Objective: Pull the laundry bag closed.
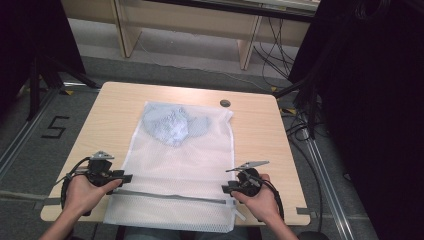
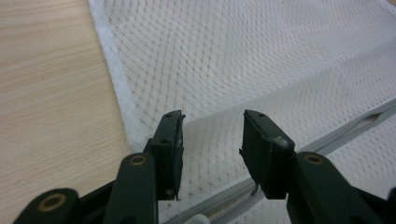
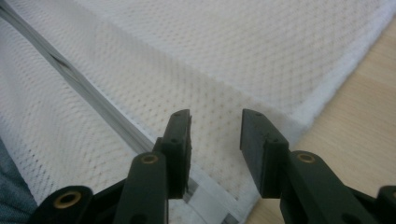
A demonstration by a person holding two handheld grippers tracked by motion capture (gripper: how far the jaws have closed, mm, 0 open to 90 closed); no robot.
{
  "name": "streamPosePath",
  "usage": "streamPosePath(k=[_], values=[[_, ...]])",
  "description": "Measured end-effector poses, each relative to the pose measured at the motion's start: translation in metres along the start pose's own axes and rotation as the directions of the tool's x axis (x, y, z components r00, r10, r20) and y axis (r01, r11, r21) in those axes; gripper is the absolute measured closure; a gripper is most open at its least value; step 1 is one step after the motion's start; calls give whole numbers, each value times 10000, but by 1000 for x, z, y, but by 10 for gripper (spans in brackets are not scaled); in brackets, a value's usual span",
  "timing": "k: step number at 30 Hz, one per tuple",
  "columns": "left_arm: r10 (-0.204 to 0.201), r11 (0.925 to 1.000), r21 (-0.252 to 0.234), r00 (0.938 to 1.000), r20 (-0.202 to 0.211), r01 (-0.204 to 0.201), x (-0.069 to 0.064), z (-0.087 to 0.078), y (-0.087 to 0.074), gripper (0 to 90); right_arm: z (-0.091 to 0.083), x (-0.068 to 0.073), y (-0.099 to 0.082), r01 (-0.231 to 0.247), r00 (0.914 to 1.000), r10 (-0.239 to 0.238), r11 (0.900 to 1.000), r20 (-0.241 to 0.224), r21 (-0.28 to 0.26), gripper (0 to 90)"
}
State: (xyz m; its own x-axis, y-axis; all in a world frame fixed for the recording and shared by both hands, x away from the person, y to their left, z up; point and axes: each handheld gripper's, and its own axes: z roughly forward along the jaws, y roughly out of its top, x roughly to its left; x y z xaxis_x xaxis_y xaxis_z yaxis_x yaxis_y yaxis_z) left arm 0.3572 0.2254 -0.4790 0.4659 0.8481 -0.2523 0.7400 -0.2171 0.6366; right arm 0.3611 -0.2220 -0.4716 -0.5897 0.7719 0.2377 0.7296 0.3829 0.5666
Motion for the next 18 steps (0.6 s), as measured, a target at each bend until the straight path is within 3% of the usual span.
streamPosePath(k=[1, 2, 4, 6, 7, 8, 10, 11, 12, 13, 14, 15, 16, 18], values=[[-16, 10000, 49, 10000, -26, 16, 1, -1, 0, 601, 2, 2, 0, -33, 9999, 29, 9997, -166, -256, 646], [-136, 9999, 74, 9998, -159, 137, 0, -1, 0, 634, 1, 2, 1, 216, 9997, -217, 9997, -117, -87, 649], [-190, 9997, 118, 9992, -352, 195, 1, -5, 1, 702, 1, 4, 2, 263, 9995, -263, 9997, -196, 7, 660], [-247, 9996, 117, 9975, -657, 256, 2, -8, 1, 757, 1, 7, 2, 56, 9995, -55, 10000, -316, 30, 661], [-247, 9996, 117, 9975, -657, 256, 2, -8, 1, 781, 3, 9, 2, 60, 9991, -71, 9996, -421, -264, 661], [-281, 9993, 209, 9963, -816, 299, 3, -10, 1, 802, 2, 9, 3, 281, 9988, -281, 9996, -401, -15, 661], [-272, 9994, 193, 9935, -1105, 295, 4, -10, -1, 843, 4, 12, 3, 384, 9983, -393, 9990, -441, -226, 657], [-312, 9994, 137, 9916, -1253, 332, 4, -9, -2, 858, 2, 15, 4, 404, 9987, -400, 9991, -322, 121, 657], [-245, 9988, 385, 9899, -1396, 301, 6, -11, -2, 875, 5, 18, 4, 388, 9988, -391, 9992, -309, -119, 656], [-359, 9991, 193, 9901, -1359, 389, 6, -10, -3, 887, 4, 18, 5, 741, 9969, -740, 9972, -249, 35, 653], [-283, 9989, 339, 9889, -1459, 336, 8, -10, -3, 895, 5, 21, 5, 535, 9979, -536, 9986, -355, -47, 651], [-403, 9989, 182, 9893, -1403, 433, 9, -9, -4, 896, 5, 24, 5, 629, 9973, -629, 9980, -375, -2, 647], [-520, 9974, 424, 9900, -1310, 580, 10, -10, -4, 898, 6, 25, 5, 792, 9958, -791, 9969, -455, 8, 639], [-560, 9974, 371, 9894, -1341, 614, 12, -9, -5, 899, 9, 28, 5, 859, 9947, -866, 9962, -547, -159, 640]])
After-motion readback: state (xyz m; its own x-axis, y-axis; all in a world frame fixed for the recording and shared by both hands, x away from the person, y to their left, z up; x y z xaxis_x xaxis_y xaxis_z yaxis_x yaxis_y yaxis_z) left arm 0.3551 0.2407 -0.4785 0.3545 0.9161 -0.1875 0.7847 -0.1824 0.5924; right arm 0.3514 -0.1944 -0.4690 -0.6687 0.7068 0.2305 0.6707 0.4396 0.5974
